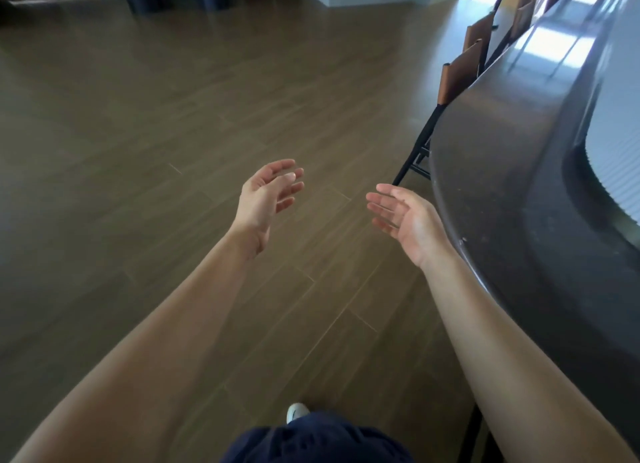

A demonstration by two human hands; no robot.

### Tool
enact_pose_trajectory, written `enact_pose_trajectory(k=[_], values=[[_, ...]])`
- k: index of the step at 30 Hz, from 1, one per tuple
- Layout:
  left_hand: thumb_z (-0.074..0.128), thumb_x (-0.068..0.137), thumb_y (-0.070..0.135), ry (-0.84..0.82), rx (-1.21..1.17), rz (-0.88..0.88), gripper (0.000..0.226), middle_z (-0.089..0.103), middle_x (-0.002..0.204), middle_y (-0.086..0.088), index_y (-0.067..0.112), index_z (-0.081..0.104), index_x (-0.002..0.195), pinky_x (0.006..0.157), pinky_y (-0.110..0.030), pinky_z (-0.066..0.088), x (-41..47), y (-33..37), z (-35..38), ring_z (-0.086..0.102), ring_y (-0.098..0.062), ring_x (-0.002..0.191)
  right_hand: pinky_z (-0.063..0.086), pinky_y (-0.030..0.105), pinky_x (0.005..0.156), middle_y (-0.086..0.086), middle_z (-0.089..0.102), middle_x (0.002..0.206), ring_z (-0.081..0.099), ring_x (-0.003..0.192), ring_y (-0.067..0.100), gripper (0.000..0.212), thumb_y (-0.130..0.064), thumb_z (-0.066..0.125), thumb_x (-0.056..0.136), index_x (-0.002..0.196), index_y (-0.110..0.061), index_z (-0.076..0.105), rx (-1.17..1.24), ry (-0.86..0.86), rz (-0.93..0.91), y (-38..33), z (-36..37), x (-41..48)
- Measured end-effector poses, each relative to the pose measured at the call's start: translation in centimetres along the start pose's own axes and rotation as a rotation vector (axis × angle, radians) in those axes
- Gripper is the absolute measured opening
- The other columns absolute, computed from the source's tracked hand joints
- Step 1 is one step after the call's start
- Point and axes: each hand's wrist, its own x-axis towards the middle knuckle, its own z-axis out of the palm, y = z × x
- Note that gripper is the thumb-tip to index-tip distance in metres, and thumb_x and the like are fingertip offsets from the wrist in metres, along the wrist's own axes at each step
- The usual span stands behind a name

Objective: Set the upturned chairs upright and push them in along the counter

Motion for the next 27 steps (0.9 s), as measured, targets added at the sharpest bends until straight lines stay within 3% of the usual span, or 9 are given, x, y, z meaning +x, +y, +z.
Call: enact_pose_trajectory(k=[11,16,27], values=[[0.05,0.098,0.014,-0.029,-0.102,-0.066,0.014,0.072,0.105,-0.006,0.015,0.063,0.103,0.089,-0.036,0.049,19.5,-0.1,0.5,0.068,-0.023,0.095,0.051,0.039,0.095,0.006,0.074,0.109,0.069,0.106,0.022,0.027,-0.022,0.046,0.1,0.116,-0.013,0.066,0.007,0.097,0.035,-0.9,3.5,16.2],[0.048,0.098,0.015,-0.121,-0.064,-0.096,0.014,0.072,0.103,-0.008,0.016,0.062,0.101,0.085,-0.035,0.048,31.0,0.8,1.2,0.068,-0.023,0.093,0.051,0.037,0.092,0.005,0.075,0.108,0.07,0.104,0.019,0.027,-0.022,0.044,0.101,0.115,-0.014,0.066,0.053,0.169,0.025,-2.7,6.1,25.8],[0.049,0.097,0.013,-0.327,-0.021,-0.135,0.014,0.071,0.103,-0.009,0.013,0.062,0.101,0.093,-0.039,0.047,53.1,4.0,6.2,0.068,-0.023,0.094,0.047,0.04,0.099,0.006,0.074,0.109,0.069,0.107,0.02,0.028,-0.023,0.043,0.1,0.115,-0.012,0.065,0.217,0.258,-0.008,-9.4,9.4,44.6]])
